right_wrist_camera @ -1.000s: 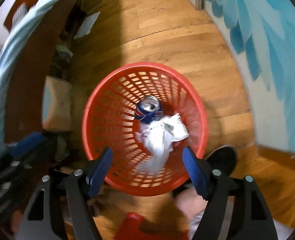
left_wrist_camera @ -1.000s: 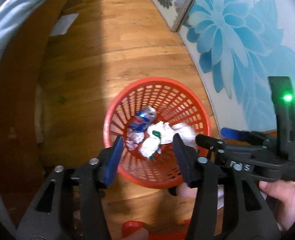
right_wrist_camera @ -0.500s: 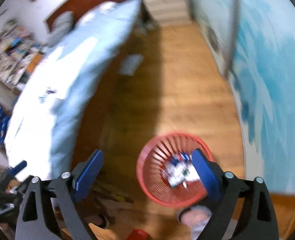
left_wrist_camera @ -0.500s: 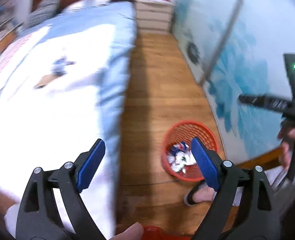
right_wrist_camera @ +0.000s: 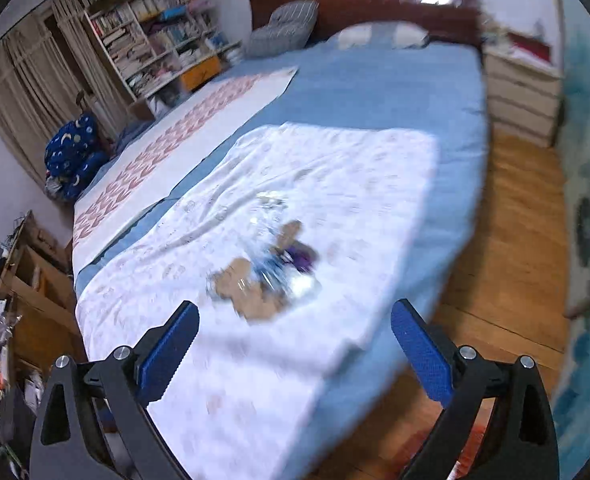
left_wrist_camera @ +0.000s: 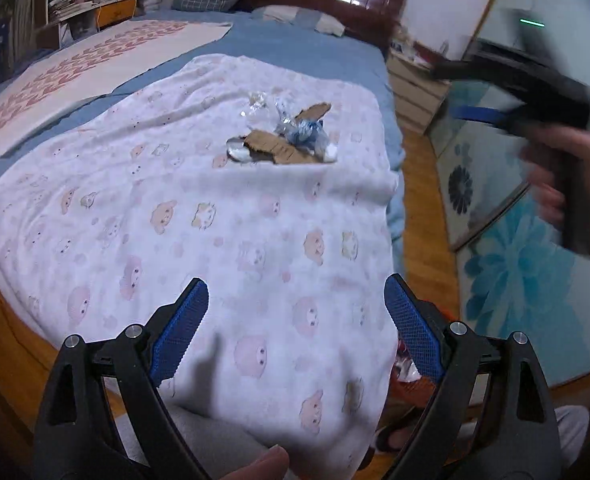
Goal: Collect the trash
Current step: 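Move both tools back over the remaining trash on the bed, then grasp a white tissue with the left tool while the right tool grasps a small scrap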
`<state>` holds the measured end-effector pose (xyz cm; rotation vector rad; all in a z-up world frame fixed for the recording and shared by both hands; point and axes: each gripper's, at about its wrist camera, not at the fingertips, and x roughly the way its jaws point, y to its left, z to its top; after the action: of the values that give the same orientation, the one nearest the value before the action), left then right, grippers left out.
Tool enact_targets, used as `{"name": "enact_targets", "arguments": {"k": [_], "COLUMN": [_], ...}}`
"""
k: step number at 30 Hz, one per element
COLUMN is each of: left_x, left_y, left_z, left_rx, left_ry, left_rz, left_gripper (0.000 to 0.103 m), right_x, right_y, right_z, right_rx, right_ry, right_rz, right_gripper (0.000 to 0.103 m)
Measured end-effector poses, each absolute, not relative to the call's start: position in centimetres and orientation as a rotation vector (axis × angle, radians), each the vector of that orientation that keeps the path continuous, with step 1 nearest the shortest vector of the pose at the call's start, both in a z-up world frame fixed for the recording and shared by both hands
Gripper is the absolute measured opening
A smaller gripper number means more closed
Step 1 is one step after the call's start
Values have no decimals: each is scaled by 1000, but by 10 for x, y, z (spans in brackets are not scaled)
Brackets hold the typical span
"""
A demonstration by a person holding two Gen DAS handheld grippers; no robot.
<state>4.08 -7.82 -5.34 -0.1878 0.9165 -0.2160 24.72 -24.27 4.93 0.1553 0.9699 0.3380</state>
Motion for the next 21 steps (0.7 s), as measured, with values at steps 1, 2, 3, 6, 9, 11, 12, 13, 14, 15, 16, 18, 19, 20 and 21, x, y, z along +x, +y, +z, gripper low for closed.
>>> {"name": "enact_targets", "arguments": {"k": [1,2,3,6,9,11,12,13,14,15,16,18,19,20,21], "left_x": [42,42,43,42,40,41,42,43,43,43,44,45,46,48,52], "left_y": [-78,-79,-79,-79,-81,-83,-84,-84,-84,-82,-80,-74,-70,-66,-64], "left_z": [-55,-56,-57,-59,-58,-58,-58,-58,-58,-58,-58,-57,-57,-57,-57], "left_rx": [-190,-195,-201,-199,-185,-172,-167,-161,-162,-168,-177,-211,-230,-243,-248], "left_ry": [916,915,913,920,904,901,902,903,903,902,900,901,901,910,922], "left_rz": [-214,-215,-221,-224,-235,-237,-234,-226,-222,-222,-218,-213,-210,-203,-205], "left_gripper": [89,89,89,89,89,89,89,89,89,89,89,89,89,89,89], "right_x": [274,290,316,363,392,401,404,405,407,404,401,392,383,373,366], "right_y": [-231,-225,-217,-208,-206,-207,-207,-204,-203,-201,-200,-199,-201,-202,-203], "right_z": [37,27,11,-30,-71,-91,-99,-103,-108,-108,-105,-95,-85,-74,-65], "right_rx": [172,181,208,293,379,439,466,464,468,488,493,473,471,466,461], "right_ry": [1002,1020,1055,1128,1197,1211,1219,1231,1232,1214,1197,1164,1126,1091,1067], "right_rz": [356,358,350,319,285,279,275,268,270,292,312,323,337,355,368], "right_gripper": [91,88,87,83,56,34,14,8,8,7,7,6,6,7,6]}}
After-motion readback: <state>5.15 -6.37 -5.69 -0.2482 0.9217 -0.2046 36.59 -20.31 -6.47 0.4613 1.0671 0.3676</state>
